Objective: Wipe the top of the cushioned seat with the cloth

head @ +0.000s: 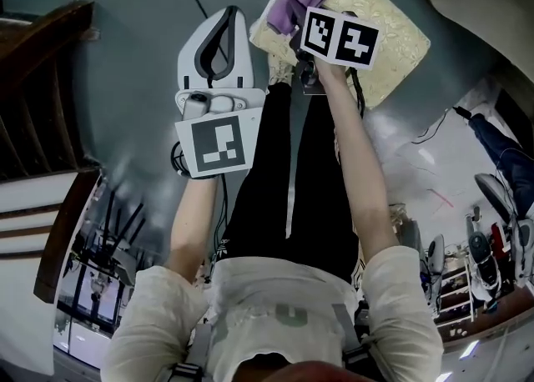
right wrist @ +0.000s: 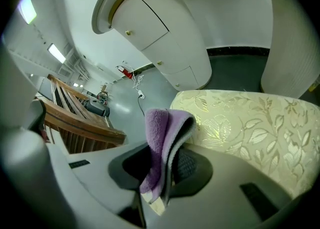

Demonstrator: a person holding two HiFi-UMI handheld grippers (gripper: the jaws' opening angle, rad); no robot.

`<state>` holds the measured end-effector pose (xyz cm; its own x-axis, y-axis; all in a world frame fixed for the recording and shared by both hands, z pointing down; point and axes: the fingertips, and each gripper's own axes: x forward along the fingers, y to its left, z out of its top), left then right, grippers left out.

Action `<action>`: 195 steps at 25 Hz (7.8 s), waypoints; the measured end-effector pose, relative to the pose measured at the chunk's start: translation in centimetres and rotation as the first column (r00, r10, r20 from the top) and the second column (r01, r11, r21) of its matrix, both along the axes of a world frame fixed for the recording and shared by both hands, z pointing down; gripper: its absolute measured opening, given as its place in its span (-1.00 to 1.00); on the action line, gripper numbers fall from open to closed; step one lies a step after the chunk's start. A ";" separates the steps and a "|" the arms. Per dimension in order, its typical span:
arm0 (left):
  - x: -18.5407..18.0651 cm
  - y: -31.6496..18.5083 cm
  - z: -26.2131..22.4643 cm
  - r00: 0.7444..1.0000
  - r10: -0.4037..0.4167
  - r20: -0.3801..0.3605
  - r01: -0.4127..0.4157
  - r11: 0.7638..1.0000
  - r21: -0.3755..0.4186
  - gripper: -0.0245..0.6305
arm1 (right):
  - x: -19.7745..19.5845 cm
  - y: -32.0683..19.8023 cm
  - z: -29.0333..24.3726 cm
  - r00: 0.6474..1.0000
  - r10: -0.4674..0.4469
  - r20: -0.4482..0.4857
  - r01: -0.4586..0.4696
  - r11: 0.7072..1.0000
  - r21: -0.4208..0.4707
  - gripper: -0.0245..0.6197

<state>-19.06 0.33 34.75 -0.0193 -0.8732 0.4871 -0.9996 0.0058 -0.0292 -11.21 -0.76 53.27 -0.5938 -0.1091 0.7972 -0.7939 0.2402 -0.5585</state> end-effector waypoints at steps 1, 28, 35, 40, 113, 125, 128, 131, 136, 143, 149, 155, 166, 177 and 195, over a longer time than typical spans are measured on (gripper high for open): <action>0.3 -0.2 0.0 1.000 0.010 0.001 -0.010 1.000 -0.002 -0.91 | 0.5 0.1 0.0 1.000 -0.005 -0.006 0.005 1.000 0.001 -0.63; 12.4 -4.8 0.5 0.953 0.304 -0.012 -0.304 0.953 0.000 -0.91 | 26.0 3.6 0.2 0.956 0.064 -0.285 -0.060 0.998 0.021 -0.63; 14.1 -4.7 0.6 0.937 0.348 -0.006 -0.348 0.937 -0.003 -0.91 | 28.7 4.1 0.0 0.942 0.088 -0.324 -0.080 0.996 0.038 -0.63; 15.1 -4.7 1.2 0.928 0.371 -0.006 -0.371 0.928 -0.009 -0.91 | 29.8 4.3 0.6 0.940 0.082 -0.331 -0.077 0.997 0.028 -0.63; 4.8 -2.0 2.1 0.975 0.203 0.089 -0.198 0.978 -0.068 -0.91 | 3.7 8.9 -0.1 1.000 -0.028 0.007 0.028 0.999 0.027 -0.63; 11.4 -2.9 1.4 0.949 0.301 0.091 -0.296 0.953 -0.061 -0.91 | 18.5 11.6 0.0 0.989 0.072 -0.126 -0.070 0.997 0.024 -0.63; 13.0 -3.2 1.0 0.945 0.315 0.088 -0.312 0.949 -0.047 -0.91 | 21.4 12.2 0.1 0.983 0.099 -0.153 -0.097 0.995 0.022 -0.63; 14.7 -3.5 0.6 0.939 0.333 0.087 -0.333 0.943 -0.019 -0.91 | 23.7 12.5 0.1 0.979 0.117 -0.168 -0.115 0.993 0.020 -0.63; 16.3 -3.9 0.2 0.929 0.357 0.095 -0.358 0.934 -0.012 -0.91 | 26.3 13.2 0.0 0.975 0.112 -0.193 -0.111 0.994 0.015 -0.63; 16.9 -4.4 0.4 0.928 0.362 0.087 -0.362 0.932 -0.015 -0.91 | 28.5 13.6 0.3 0.967 0.095 -0.238 -0.098 0.995 -0.002 -0.63; 16.6 -4.2 0.8 0.936 0.343 0.083 -0.343 0.939 -0.021 -0.91 | 29.5 13.7 0.6 0.962 0.094 -0.256 -0.103 0.994 -0.021 -0.63; 15.2 -4.1 1.4 0.944 0.318 0.084 -0.317 0.948 -0.030 -0.91 | 29.3 13.7 0.9 0.956 0.091 -0.279 -0.103 0.994 -0.029 -0.63; 15.3 -5.2 -2.3 0.949 0.307 0.066 -0.310 0.950 0.044 -0.91 | 28.9 12.0 -1.3 0.938 -0.057 -0.343 0.019 0.993 -0.113 -0.63; 14.5 -7.8 -22.3 0.952 0.287 0.107 -0.302 0.937 0.173 -0.91 | 19.6 -3.6 -30.9 0.979 0.018 -0.205 0.079 0.886 0.456 -0.63; 11.3 5.6 -40.2 0.980 0.199 -0.014 -0.188 0.947 0.262 -0.91 | 12.9 7.3 -57.4 0.985 -0.017 -0.170 0.150 0.556 0.818 -0.63</action>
